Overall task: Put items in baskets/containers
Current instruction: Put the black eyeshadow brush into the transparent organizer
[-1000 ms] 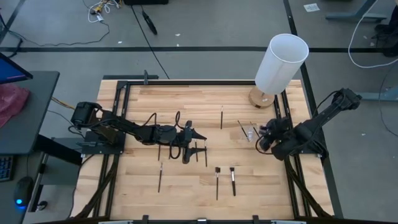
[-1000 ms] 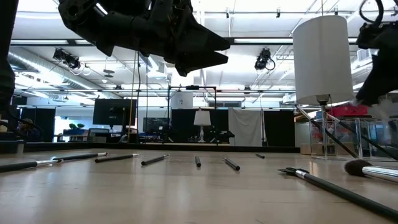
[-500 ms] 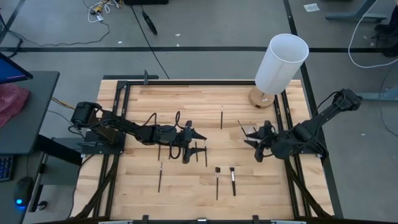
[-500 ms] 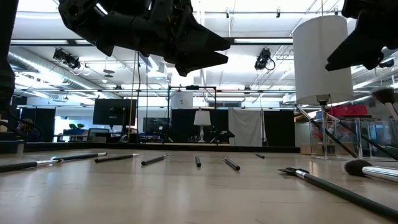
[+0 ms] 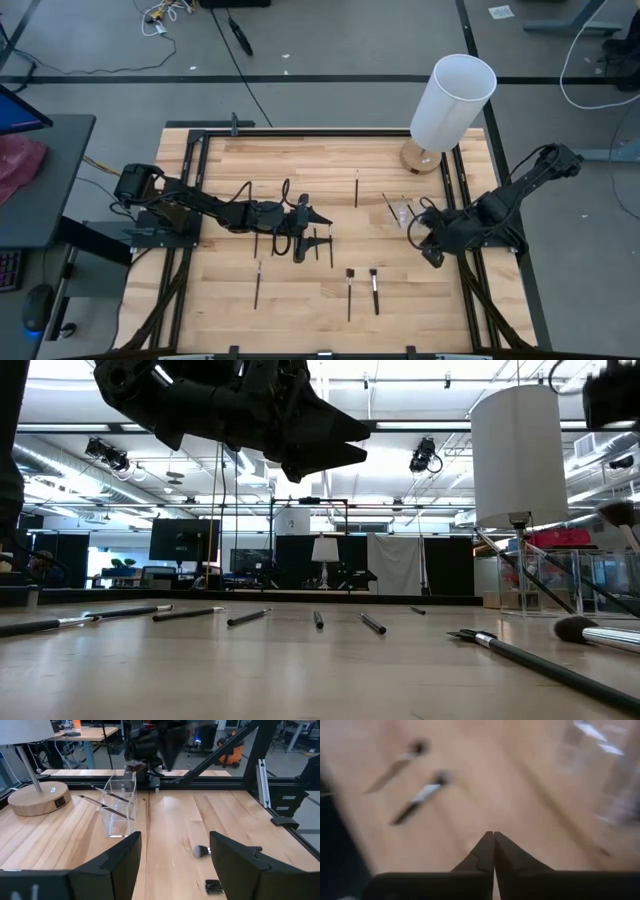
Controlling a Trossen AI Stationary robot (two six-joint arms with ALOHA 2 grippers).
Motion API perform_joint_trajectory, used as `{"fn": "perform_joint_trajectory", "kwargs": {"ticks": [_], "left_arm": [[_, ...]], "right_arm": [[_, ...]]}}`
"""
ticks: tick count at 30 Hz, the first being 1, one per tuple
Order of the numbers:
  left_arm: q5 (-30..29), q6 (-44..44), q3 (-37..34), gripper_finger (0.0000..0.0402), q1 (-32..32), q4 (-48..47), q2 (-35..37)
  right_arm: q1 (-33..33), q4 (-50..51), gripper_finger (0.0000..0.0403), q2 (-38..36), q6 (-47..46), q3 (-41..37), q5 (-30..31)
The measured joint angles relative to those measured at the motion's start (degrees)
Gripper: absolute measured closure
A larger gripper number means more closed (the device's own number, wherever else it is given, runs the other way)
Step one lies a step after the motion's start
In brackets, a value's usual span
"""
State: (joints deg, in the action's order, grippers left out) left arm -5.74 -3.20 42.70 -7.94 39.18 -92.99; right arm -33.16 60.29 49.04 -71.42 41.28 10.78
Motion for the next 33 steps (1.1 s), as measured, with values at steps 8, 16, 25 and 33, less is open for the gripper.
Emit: {"fn": "perform_joint_trajectory", "kwargs": {"ticks": [8, 16, 25, 33], "left_arm": [[-0.01, 0.02, 0.02, 0.0168, 0.0, -0.04, 0.0], [-0.01, 0.0, 0.02, 0.0168, 0.0, -0.04, 0.0], [-0.02, -0.03, 0.02, 0.0168, -0.07, -0.47, 0.0], [-3.23, -1.0, 0.13, 0.0168, -3.43, -11.47, 6.22]], "right_arm": [[2.71, 10.23, 0.0397, 4.23, -4.72, -0.04, 14.88], [9.64, 12.45, 0.0399, 8.58, -8.05, -0.05, 28.15], [10.19, -4.72, 0.0401, 10.63, 8.24, 1.43, 34.82], [7.25, -54.48, 0.0401, 12.91, 45.11, -2.17, 36.77]]}}
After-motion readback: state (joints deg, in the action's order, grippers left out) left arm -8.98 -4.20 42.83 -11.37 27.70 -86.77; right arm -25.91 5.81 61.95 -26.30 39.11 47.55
